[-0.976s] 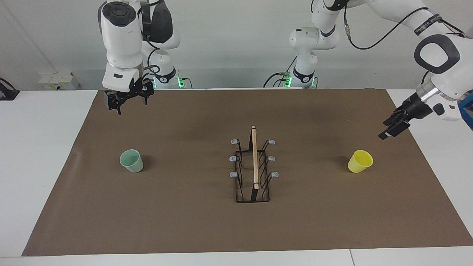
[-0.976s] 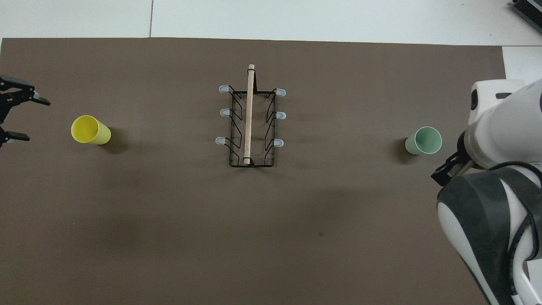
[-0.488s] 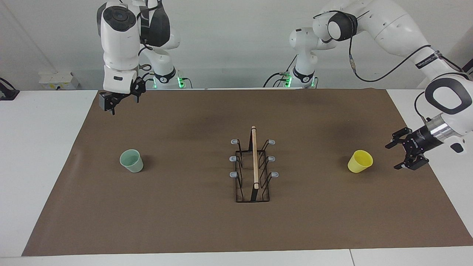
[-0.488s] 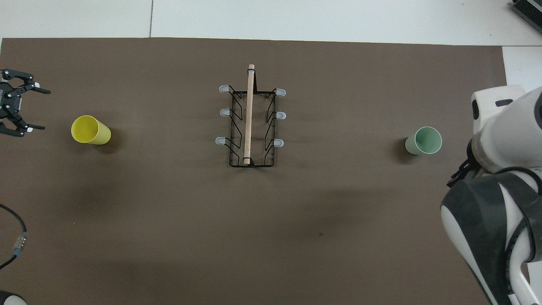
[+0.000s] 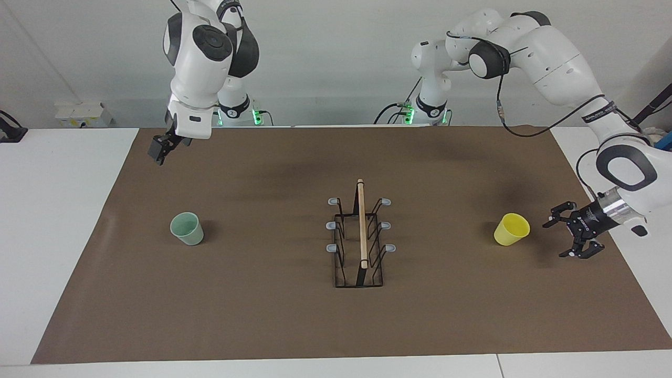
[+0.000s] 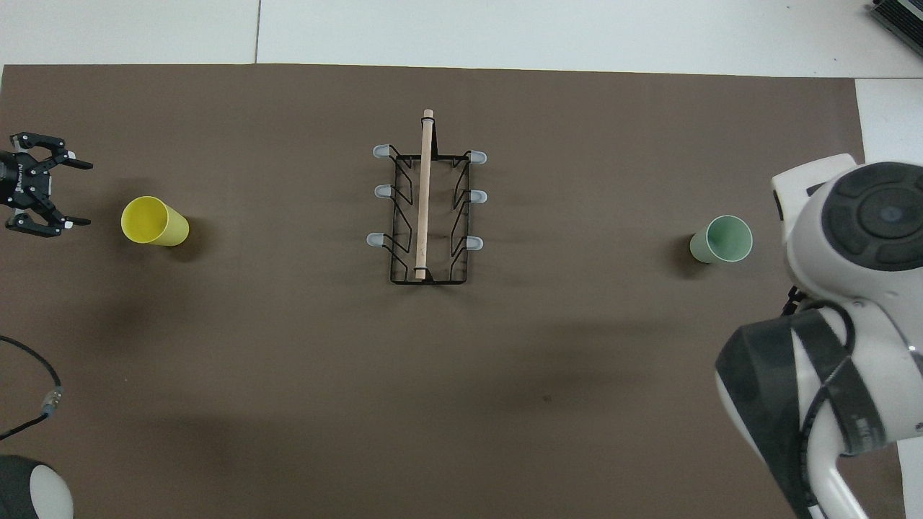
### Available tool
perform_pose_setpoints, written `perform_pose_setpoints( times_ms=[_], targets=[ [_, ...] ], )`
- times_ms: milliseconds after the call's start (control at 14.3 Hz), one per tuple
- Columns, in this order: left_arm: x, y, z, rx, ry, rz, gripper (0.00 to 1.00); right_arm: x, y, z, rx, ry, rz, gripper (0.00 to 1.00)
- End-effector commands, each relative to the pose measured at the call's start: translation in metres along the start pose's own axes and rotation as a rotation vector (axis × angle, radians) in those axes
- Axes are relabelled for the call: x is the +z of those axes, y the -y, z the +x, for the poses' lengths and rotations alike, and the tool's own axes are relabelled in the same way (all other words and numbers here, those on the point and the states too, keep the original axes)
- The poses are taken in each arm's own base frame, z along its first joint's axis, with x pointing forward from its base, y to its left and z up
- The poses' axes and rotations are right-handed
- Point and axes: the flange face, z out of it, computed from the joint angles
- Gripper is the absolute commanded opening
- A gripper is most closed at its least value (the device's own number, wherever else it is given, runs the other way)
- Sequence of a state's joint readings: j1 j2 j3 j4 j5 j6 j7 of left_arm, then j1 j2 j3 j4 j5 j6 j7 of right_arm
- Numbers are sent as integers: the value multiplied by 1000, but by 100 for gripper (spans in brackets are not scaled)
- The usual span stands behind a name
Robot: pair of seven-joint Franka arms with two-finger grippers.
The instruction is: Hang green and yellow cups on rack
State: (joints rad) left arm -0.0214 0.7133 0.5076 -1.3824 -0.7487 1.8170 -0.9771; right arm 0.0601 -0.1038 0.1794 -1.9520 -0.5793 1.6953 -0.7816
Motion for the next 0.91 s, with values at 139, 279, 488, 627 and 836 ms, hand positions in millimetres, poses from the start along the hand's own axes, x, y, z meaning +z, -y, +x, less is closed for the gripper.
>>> perform_pose_setpoints(
  times_ms=[139, 279, 488, 627, 836],
  targets=[
    [22, 19, 4, -73, 42, 22, 100, 32, 13, 58, -191, 101, -61, 100],
    [30, 31, 0, -82, 79, 47, 100, 37, 17, 77, -235, 85, -82, 100],
    [38, 49, 1, -107, 194, 5, 100, 55, 30, 112, -302, 133, -95, 100],
    [45, 61, 0, -172, 291, -49, 100, 68, 39, 131, -328, 198, -163, 100],
    [57, 78, -10, -167, 336, -88, 100, 89, 41, 139, -371, 219, -222, 100]
  ],
)
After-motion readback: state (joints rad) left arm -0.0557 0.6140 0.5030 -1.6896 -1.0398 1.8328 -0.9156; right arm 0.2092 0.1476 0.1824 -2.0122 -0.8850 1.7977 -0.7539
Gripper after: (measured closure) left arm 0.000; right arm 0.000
